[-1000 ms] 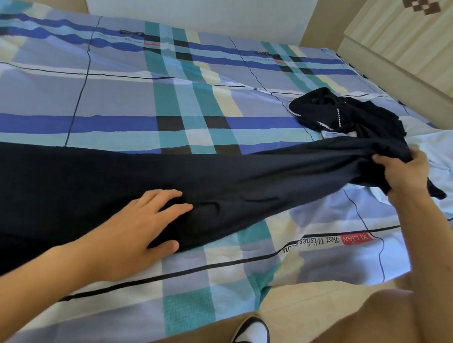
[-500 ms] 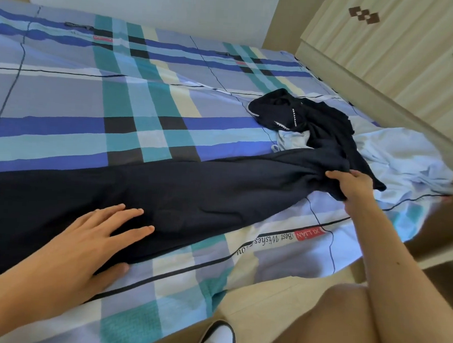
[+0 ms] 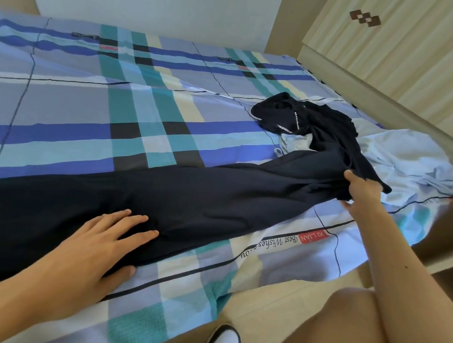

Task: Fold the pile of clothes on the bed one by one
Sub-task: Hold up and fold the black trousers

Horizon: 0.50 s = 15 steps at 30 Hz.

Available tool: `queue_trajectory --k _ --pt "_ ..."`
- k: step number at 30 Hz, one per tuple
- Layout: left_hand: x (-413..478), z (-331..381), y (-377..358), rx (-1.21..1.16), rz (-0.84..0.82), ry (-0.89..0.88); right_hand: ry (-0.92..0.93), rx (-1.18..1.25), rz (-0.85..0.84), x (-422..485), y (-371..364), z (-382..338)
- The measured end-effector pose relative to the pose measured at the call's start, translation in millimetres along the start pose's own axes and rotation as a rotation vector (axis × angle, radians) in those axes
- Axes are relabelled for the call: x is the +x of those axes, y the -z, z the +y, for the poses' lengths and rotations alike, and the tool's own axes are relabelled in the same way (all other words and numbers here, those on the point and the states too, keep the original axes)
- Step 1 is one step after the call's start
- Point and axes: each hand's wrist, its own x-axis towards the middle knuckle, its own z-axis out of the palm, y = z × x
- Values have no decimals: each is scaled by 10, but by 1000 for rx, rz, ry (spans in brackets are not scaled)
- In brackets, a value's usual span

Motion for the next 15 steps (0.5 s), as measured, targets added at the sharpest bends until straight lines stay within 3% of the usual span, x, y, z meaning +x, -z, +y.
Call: queue_trajectory --k 4,8,11,13,15 --pt "8 110 83 1 42 1 378 -75 54 -252 -159 -290" --pt "35 182 284 -200 135 42 854 -232 -70 -947 -598 -657" --pt "75 210 508 -699 263 218 1109 -357 -464 -1785 -922 -721" --pt "113 125 616 -1143 313 402 1144 -400 -854 -2273 -1041 -623" --pt "119 -49 662 -1514 322 590 1128 -394 -1020 -2463 -1121 -480"
